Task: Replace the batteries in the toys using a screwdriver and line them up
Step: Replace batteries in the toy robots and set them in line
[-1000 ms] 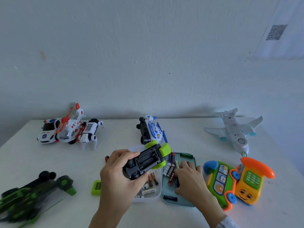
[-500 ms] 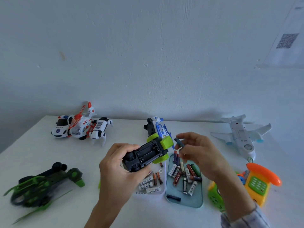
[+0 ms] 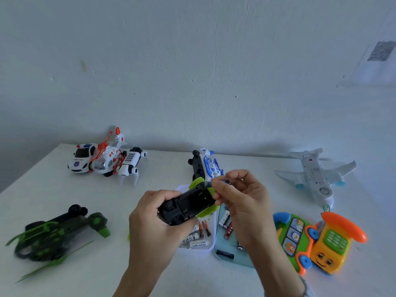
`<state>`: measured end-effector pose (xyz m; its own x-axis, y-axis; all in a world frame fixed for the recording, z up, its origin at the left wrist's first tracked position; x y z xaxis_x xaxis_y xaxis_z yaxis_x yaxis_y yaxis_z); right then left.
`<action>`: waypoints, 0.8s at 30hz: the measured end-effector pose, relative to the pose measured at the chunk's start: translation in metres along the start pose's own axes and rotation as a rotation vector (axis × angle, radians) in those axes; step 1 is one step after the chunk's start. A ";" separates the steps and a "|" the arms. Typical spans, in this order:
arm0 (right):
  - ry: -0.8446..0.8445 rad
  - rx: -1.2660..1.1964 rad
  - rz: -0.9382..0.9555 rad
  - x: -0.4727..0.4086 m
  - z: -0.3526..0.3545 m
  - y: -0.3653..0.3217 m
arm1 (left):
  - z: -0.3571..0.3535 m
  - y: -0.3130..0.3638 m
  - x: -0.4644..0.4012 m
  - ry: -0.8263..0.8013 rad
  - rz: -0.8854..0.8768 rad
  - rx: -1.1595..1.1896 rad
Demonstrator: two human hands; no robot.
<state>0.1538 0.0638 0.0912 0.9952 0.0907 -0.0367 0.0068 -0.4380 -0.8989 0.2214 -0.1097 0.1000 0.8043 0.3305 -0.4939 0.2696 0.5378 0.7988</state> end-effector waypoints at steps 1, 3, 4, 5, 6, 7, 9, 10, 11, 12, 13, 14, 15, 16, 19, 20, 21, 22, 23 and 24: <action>0.002 0.007 0.008 0.001 -0.002 0.002 | -0.001 -0.001 0.001 -0.002 0.001 -0.009; 0.018 0.095 0.045 0.005 -0.004 0.000 | -0.002 -0.001 0.002 -0.006 0.007 -0.028; 0.028 0.161 0.073 0.007 -0.004 -0.002 | -0.002 -0.001 0.003 -0.006 0.013 -0.032; 0.037 0.225 0.102 0.009 -0.005 -0.004 | -0.002 -0.001 0.003 -0.008 0.016 -0.034; 0.043 0.285 0.129 0.011 -0.006 -0.006 | -0.003 -0.001 0.003 -0.012 0.017 -0.033; 0.039 0.344 0.150 0.014 -0.009 -0.008 | -0.003 0.000 0.004 -0.019 0.019 -0.029; 0.026 0.460 0.174 0.017 -0.013 -0.005 | -0.005 0.001 0.006 -0.027 0.036 0.001; 0.023 0.510 0.183 0.017 -0.015 -0.002 | -0.006 0.000 0.007 -0.032 0.049 0.017; 0.017 0.553 0.206 0.018 -0.016 0.000 | -0.008 -0.001 0.008 -0.036 0.058 0.026; 0.011 0.599 0.248 0.019 -0.019 0.001 | -0.009 -0.002 0.008 -0.038 0.065 0.029; 0.013 0.659 0.317 0.020 -0.021 -0.001 | -0.010 -0.003 0.009 -0.035 0.068 0.030; 0.018 0.730 0.407 0.022 -0.024 -0.005 | -0.011 -0.004 0.009 -0.029 0.069 0.030; 0.015 0.798 0.499 0.025 -0.029 -0.009 | -0.011 -0.005 0.009 -0.023 0.067 0.031; 0.004 0.849 0.570 0.027 -0.033 -0.011 | -0.011 -0.005 0.009 -0.019 0.064 0.036; -0.049 0.936 0.620 0.029 -0.041 -0.008 | -0.013 -0.006 0.007 -0.022 0.071 0.053; -0.084 0.963 0.605 0.028 -0.043 -0.004 | -0.014 -0.007 0.007 -0.019 0.076 0.056; -0.125 0.987 0.582 0.027 -0.046 0.000 | -0.015 -0.008 0.006 -0.017 0.082 0.059; -0.165 1.003 0.556 0.027 -0.048 0.004 | -0.015 -0.010 0.005 -0.019 0.089 0.062; -0.194 1.000 0.528 0.026 -0.049 0.008 | -0.016 -0.011 0.005 -0.022 0.090 0.064; -0.203 0.979 0.497 0.025 -0.048 0.009 | -0.017 -0.011 0.004 -0.026 0.085 0.068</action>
<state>0.1832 0.0190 0.1029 0.8309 0.2851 -0.4778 -0.5564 0.4197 -0.7172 0.2129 -0.1005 0.0834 0.8391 0.3518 -0.4149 0.2345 0.4543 0.8594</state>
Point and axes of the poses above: each hand's wrist, its own x-axis away from the middle knuckle, its own z-axis out of the back of the hand, y = z × x, the point moved 9 cm from there along -x, towards the middle knuckle, and after that the axes turned 6 degrees about x, right-handed, at the moved point
